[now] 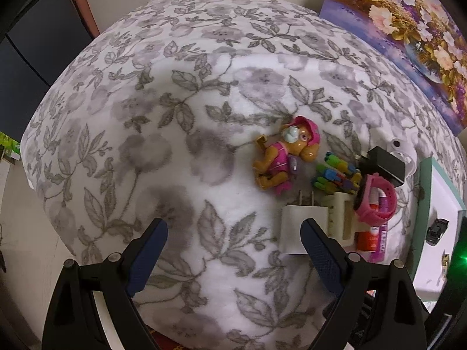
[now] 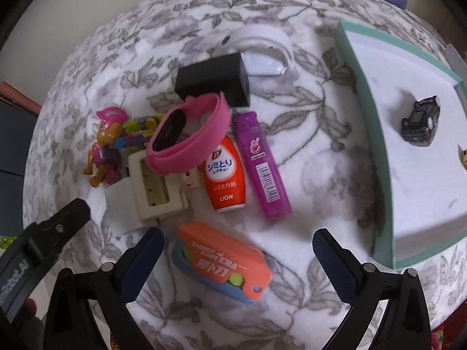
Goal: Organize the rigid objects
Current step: 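Grasp the orange carrot knife toy with the right tool while the left tool approaches the white charger, then grasp the white charger cube with the left tool while the right tool holds the knife toy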
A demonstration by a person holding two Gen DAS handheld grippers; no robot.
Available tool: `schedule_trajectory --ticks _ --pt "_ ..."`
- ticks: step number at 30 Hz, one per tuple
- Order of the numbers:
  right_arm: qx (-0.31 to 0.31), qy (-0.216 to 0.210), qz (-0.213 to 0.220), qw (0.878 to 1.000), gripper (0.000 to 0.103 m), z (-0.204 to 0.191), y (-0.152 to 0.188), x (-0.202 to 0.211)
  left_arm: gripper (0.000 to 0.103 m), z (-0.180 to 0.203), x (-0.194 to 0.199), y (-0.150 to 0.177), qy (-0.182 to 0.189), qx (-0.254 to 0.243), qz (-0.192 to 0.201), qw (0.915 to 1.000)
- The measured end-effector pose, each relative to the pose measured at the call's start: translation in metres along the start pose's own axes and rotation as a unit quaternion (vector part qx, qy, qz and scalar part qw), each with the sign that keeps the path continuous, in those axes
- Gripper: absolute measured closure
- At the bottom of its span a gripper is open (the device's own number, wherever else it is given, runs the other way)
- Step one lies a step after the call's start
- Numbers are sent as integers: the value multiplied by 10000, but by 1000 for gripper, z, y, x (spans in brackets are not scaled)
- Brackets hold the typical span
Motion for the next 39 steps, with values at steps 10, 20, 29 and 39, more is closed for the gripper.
schedule_trajectory --ticks 10,20,29,39 --pt "92 233 -231 9994 0 5 14 -4 10 -4 -4 2 107 65 -27 9999" --pt "154 249 -230 9993 5 24 21 4 10 -1 -5 2 209 23 -35 9998" --pt "366 271 -67 9989 21 7 19 14 10 5 -11 1 370 -90 -97 9992" --pt "480 323 -2 9983 28 20 9 20 10 20 -19 -4 469 -256 -161 9984"
Point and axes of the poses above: each gripper's, at about its wrist camera, not at the fingertips, and x roughly against the way its jaws point, z to its right, y to its underside, the point moved 1 cm from there along -x, roughly the way its jaws point, and after that the axes turned 10 degrees about -x, right-handed, at the moved point
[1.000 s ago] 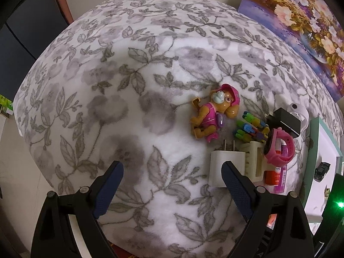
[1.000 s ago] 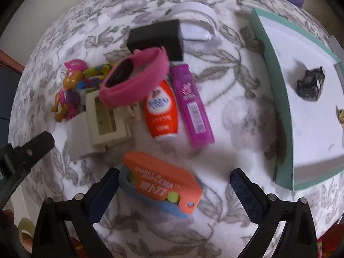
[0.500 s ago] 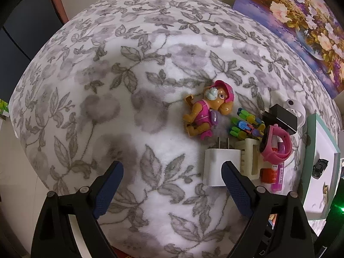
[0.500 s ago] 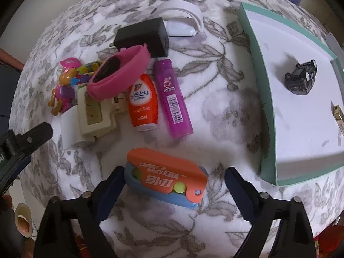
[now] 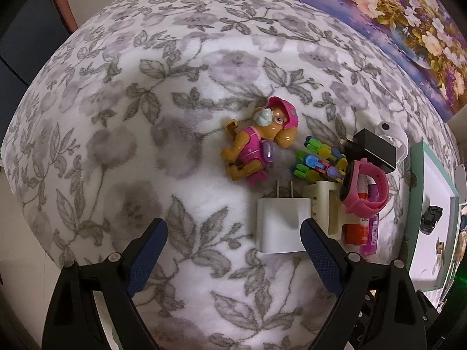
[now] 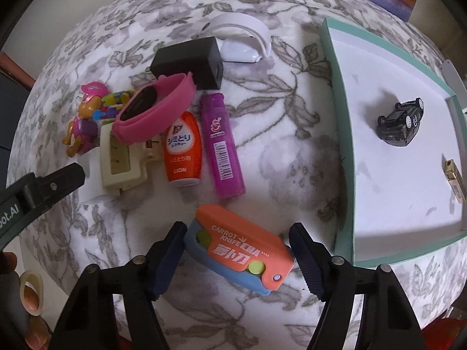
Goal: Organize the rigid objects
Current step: 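Grasp the white charger cube with the left tool while the right tool holds the knife toy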
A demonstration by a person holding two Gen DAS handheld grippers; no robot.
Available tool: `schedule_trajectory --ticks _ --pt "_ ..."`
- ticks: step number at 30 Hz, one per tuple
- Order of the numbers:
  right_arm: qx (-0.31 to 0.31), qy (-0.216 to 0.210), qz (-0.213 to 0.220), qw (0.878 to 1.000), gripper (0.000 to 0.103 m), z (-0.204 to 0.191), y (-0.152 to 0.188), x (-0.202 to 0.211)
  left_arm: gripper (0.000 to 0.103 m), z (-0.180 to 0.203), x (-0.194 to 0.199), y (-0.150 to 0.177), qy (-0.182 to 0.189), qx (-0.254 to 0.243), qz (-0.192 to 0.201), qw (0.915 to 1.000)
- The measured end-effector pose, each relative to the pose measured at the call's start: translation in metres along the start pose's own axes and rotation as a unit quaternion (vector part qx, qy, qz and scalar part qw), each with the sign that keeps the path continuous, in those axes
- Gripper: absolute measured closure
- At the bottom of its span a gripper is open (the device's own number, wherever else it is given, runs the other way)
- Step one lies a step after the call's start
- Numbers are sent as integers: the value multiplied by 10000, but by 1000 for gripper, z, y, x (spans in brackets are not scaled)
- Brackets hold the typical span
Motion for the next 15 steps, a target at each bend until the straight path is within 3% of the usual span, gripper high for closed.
schedule_trajectory --ticks 6,15 --pt "2 -32 -19 10000 28 11 -2 1 10 12 -8 -5 101 -114 -42 9999" --pt "12 -42 -33 10000 28 18 -4 2 11 24 -16 -11 -108 -286 -60 9995"
Point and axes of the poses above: each gripper's, at about its wrist camera, not at the fingertips, and x roughly against the way its jaws point, z to its right, y to its underside, the point moved 1 cm from there along -x, roughly the way its jaws point, and after that the axes turned 10 degrees about -x, right-handed, at the moved point
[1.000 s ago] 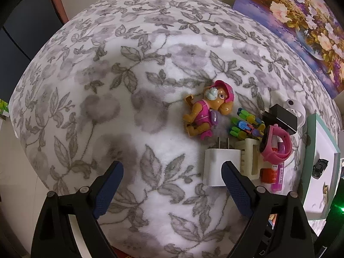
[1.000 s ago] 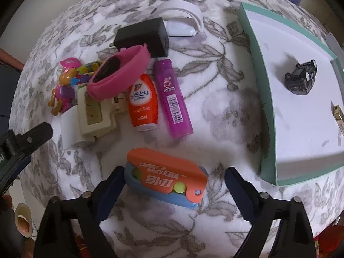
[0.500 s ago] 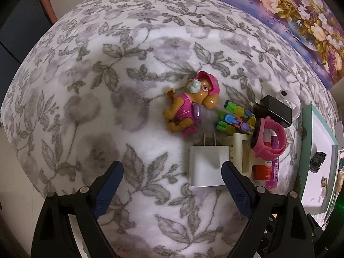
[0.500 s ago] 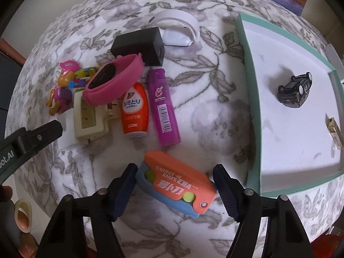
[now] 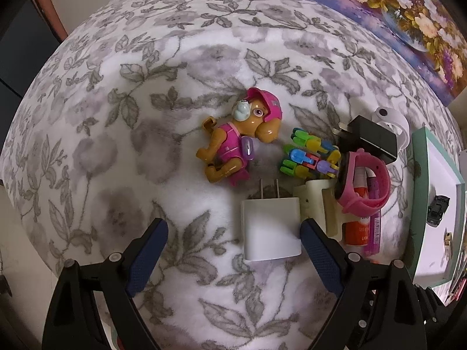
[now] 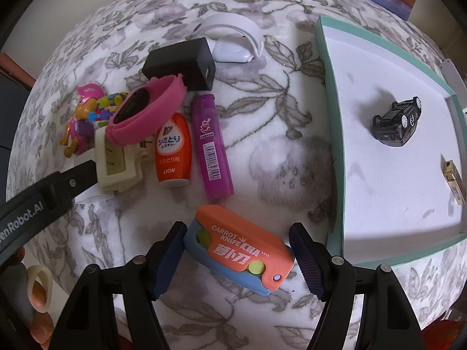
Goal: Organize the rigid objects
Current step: 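Grasp the white charger cube with the left tool while the right tool holds the knife toy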
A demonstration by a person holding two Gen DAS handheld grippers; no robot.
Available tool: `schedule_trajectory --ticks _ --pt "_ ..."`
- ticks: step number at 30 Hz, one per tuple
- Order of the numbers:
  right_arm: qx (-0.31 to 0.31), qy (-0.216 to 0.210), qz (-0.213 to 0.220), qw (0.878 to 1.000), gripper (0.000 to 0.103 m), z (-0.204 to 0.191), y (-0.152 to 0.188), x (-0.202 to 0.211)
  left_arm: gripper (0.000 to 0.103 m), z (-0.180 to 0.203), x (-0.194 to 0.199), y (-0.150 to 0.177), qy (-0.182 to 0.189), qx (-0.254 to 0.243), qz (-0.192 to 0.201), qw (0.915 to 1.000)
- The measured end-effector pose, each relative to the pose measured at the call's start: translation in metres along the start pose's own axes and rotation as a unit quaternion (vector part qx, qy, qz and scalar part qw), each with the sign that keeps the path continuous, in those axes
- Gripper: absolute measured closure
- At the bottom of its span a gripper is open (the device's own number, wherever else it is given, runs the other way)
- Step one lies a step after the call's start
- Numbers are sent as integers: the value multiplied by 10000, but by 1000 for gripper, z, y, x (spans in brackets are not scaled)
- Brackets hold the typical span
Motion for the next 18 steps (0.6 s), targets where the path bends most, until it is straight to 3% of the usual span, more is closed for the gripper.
schedule_trajectory --ticks 5,10,12,18 --pt "10 17 9 10000 28 -2 1 -3 24 8 0 -3 112 -99 71 9999" --pt "16 31 16 10000 28 -6 3 -6 51 22 -4 -7 245 -261 31 9994" --pt "15 30 13 10000 28 -6 3 -6 57 25 -7 -6 317 -278 2 9991" --pt "42 44 15 10000 28 -10 6 -10 57 20 -7 -1 393 -206 8 9990"
Point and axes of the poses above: each gripper's, at about its wrist camera, not at the fingertips, and x roughly against the way its jaws point, z to its right, y to its underside, the point moved 1 cm from there along -x, roughly the way its jaws point, and after that the axes turned 10 degrees about -x, right-handed, at the moved point
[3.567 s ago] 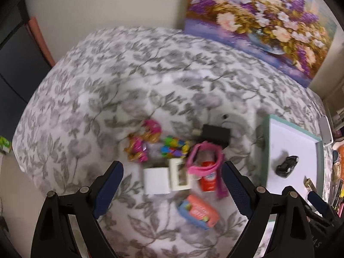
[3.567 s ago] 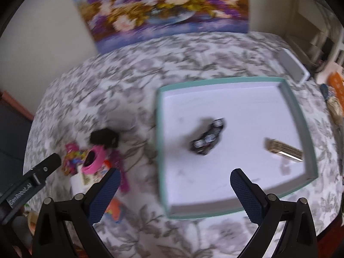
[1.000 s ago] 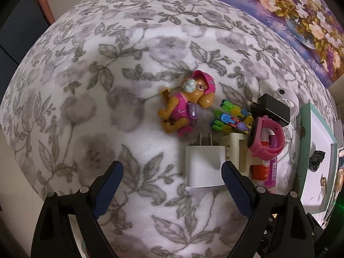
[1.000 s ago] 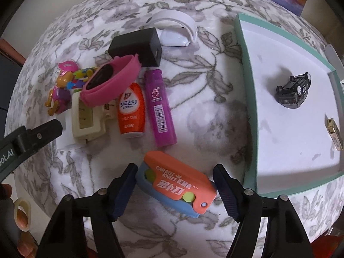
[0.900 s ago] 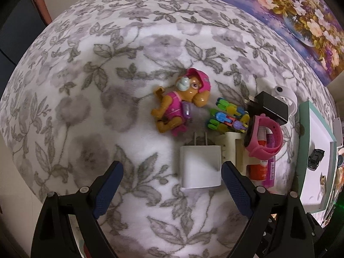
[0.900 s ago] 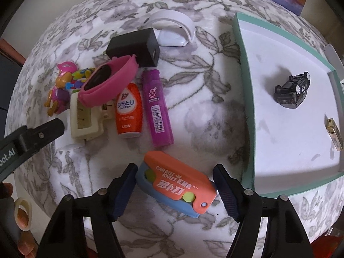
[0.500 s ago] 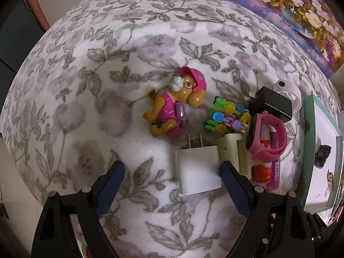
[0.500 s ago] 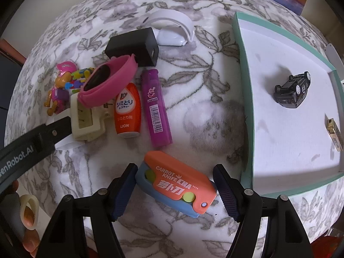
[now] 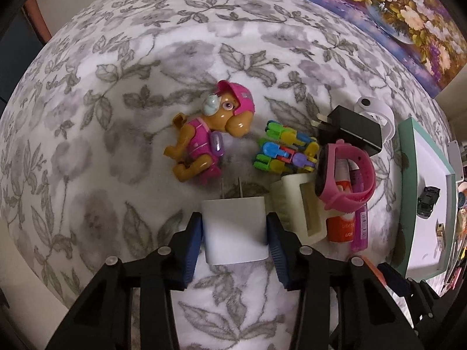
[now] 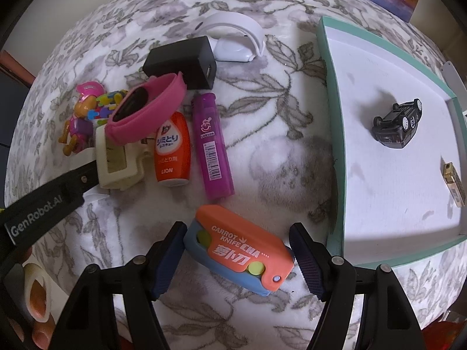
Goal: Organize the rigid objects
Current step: 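Lift the white charger with the left tool and the knife toy with the right tool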
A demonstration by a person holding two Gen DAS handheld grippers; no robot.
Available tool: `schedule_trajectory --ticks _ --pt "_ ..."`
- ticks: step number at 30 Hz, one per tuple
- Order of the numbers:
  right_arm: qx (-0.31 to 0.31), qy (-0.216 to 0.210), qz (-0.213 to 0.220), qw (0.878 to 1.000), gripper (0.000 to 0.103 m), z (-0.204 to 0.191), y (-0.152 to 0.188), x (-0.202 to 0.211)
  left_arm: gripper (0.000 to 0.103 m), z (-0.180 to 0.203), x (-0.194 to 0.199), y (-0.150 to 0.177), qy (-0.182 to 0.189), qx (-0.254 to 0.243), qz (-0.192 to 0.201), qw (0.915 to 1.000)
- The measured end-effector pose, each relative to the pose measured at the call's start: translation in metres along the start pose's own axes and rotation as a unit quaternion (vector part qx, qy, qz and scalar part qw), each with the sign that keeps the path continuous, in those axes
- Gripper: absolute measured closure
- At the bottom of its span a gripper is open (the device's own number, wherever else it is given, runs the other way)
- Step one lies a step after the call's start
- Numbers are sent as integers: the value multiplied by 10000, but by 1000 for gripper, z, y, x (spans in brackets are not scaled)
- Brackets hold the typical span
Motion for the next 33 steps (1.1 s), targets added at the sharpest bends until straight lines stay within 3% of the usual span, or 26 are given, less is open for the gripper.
schedule_trajectory --ticks 21,33 --pt "-91 -203 -100 9997 22 30 14 27 57 -14 7 33 91 60 -47 9999" --pt "-489 -668 -549 9951 22 57 30 28 57 -14 8 35 88 94 -74 9999"
Point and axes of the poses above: each gripper's, at about its wrist camera, not at the fingertips, and x roughly against the way its jaws point, z to its right, y to its underside, the point moved 1 cm from there along -x, roughly the way its jaws point, and after that the axes turned 10 degrees about -x, right-handed, at the moved point
